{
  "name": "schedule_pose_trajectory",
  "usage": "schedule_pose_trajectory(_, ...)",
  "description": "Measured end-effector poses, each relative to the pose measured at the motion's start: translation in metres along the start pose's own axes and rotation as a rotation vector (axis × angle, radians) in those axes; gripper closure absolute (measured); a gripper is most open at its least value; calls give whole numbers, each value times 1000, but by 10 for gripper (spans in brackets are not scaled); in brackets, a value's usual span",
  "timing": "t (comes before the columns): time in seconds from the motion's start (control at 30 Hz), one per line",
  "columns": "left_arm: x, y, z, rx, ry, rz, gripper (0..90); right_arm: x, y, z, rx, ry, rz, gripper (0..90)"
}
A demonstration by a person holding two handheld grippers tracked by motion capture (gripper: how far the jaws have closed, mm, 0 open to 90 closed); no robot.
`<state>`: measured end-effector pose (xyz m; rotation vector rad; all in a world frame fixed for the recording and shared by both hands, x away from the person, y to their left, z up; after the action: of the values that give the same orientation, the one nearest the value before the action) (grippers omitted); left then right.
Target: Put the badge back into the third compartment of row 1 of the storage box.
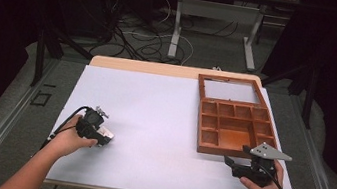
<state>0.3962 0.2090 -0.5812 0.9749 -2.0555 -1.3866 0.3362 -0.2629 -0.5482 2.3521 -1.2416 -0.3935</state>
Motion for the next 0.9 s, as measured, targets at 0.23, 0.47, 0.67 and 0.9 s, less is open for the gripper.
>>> schedule_pose_trajectory(0.23, 4, 1, -5, 31, 2, 8, 333, 0, 0, 0, -2, 1, 2, 193)
schedule_pose_trajectory(0.47, 18, 0, -18, 80, -36, 28, 333, 0, -1, 0, -5, -4, 3, 193)
schedule_pose_trajectory(0.67, 35, 0, -33, 130, -61, 64, 333, -1, -2, 0, -4, -2, 3, 193)
schedule_pose_trajectory(0.9, 59, 1, -51, 185, -97, 92, 333, -1, -2, 0, -5, 0, 5, 193)
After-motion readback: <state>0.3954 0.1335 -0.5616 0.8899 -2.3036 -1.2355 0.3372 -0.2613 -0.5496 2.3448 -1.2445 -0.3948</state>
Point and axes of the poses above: each handheld gripper's, and its own axes: y roughly backward along the jaws, z roughly out of its underside, x roughly to its right, the point moved 6 cm from there along -y, roughly forward along the jaws
